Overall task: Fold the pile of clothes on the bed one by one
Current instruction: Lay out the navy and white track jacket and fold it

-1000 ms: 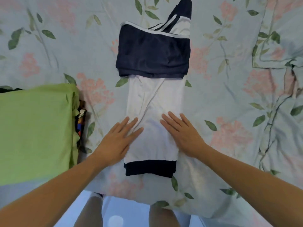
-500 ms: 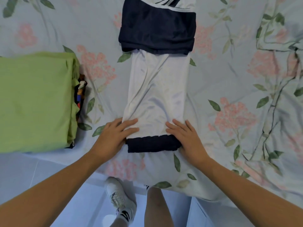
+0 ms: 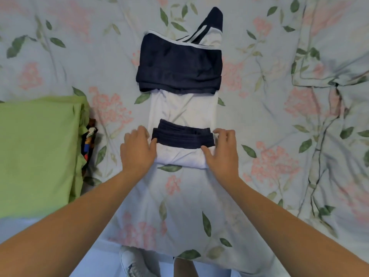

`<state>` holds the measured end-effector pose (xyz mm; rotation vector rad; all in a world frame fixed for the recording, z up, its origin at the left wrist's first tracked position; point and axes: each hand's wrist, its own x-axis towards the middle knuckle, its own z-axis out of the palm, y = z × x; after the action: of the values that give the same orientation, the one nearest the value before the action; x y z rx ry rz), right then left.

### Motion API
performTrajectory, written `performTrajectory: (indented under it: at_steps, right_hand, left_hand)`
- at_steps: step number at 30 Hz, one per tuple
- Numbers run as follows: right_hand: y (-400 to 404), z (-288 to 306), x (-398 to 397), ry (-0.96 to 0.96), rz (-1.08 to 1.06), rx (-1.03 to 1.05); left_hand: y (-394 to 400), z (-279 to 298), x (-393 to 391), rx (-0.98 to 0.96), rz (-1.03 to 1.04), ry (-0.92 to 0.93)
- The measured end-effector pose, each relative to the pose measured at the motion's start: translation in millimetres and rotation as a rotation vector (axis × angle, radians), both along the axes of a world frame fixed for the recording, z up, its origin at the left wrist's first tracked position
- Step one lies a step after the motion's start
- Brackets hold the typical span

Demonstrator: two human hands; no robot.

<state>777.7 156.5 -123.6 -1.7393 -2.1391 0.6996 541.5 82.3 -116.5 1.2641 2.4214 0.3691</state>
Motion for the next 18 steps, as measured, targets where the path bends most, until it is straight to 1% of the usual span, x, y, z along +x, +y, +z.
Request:
performTrajectory:
  at_steps: [1, 2, 3, 4, 5, 6, 7, 9, 11, 12, 14, 16, 18]
  right_hand:
    - [-0.9, -0.8, -2.0, -0.077, 0.119, 0.132]
    - [-3.4, 0.3, -4.0, -0.108, 0.241, 0.243]
    - [-7.4, -1.7, -2.9, -0.092, 0.366, 0.298]
    - [-12.0, -2.2, 1.0, -0.054, 0.477, 0.280]
    - [-16.7, -3.3, 8.5, -0.037, 0.558, 0.207]
    - [-21.4, -5.0, 18.7, -0.056, 0.625, 0.121]
    - [-24.7, -6.6, 28.6, -0.103, 0.681, 0.058]
    - [-20.8, -11.5, 35.8, -0.206, 0.747, 0.029]
    - [-3.1, -18.5, 28.3, -0.252, 0.719, 0.039]
    - [8.3, -21.5, 21.7, -0.239, 0.699, 0.037]
    - [29.2, -29.2, 14.3, -0.152, 0.716, 0.017]
    - [41.6, -32.3, 18.4, -0.036, 0.733, 0.016]
    - [40.9, -32.6, 24.1, 0.039, 0.708, 0.016]
  left_hand:
    - [-3.3, 3.3, 6.2, 0.060, -0.098, 0.132]
    - [-7.3, 5.3, 12.5, 0.113, -0.246, 0.191]
    - [-12.5, 4.9, 15.0, 0.148, -0.463, 0.179]
    - [-18.3, 4.5, 14.8, 0.152, -0.663, 0.140]
    - [-24.7, 4.8, 13.5, 0.100, -0.816, 0.108]
    - [-30.8, 0.9, 9.9, 0.026, -0.897, 0.106]
    - [-35.9, -5.6, 5.4, -0.055, -0.932, 0.132]
    - [-34.8, -14.1, -3.2, -0.155, -0.933, 0.212]
    - [-21.3, -22.4, -8.5, -0.137, -0.916, 0.236]
    - [-11.6, -24.1, -10.9, -0.110, -0.902, 0.233]
    - [3.8, -25.1, -18.3, -0.040, -0.879, 0.180]
    - [11.3, -23.7, -27.3, 0.025, -0.863, 0.083]
    - [10.7, -14.8, -32.9, 0.062, -0.810, -0.019]
